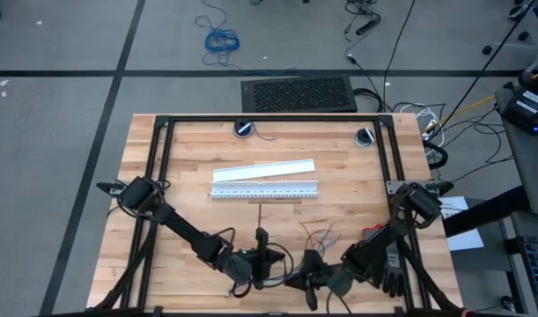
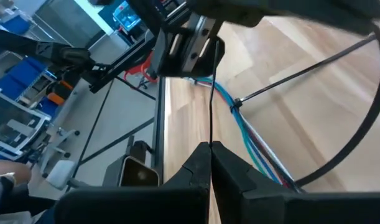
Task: Ziptie cables
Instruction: Wrap the black zip tie around the colored cable wires
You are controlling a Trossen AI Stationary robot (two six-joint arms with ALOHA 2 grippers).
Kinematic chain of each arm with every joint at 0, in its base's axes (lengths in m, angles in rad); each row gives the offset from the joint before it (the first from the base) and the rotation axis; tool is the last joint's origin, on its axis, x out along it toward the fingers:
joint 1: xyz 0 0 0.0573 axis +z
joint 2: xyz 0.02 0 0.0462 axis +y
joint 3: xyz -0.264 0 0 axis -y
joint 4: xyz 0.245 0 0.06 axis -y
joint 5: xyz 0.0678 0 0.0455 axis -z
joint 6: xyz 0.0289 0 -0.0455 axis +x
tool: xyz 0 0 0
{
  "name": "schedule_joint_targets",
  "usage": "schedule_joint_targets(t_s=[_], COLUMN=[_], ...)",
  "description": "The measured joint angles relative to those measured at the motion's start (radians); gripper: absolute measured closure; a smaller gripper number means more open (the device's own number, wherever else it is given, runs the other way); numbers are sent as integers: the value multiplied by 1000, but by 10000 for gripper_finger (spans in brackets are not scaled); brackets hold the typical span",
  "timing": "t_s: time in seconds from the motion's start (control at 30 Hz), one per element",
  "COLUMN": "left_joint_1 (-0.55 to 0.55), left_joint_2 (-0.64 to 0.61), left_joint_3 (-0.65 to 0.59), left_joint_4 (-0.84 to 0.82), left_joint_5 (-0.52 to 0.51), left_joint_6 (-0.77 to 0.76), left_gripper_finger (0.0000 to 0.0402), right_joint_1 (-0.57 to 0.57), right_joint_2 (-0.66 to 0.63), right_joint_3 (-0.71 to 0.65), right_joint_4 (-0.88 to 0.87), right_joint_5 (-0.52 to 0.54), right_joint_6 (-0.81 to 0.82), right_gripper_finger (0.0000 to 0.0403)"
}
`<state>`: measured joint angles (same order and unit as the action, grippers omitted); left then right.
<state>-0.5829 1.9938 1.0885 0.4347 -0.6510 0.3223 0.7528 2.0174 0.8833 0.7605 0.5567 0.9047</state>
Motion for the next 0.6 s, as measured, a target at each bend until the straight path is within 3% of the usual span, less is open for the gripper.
schedule_joint_targets(t_s=[0.17,0.6], left_joint_1=[-17,-37], left_joint_2=[0,0], left_joint_3=[0,0], left_joint_4=[-76,-115], left_joint_5=[-104,-132], left_joint_6=[-10,-3], left_gripper_finger=[402,402], right_joint_1=[-52,-108], right_joint_2=[0,0], right_joint_3=[0,0], right_joint_4=[0,14], right_joint_5=[-59,-119], right_joint_6=[-3,-15], right_gripper_finger=[403,403])
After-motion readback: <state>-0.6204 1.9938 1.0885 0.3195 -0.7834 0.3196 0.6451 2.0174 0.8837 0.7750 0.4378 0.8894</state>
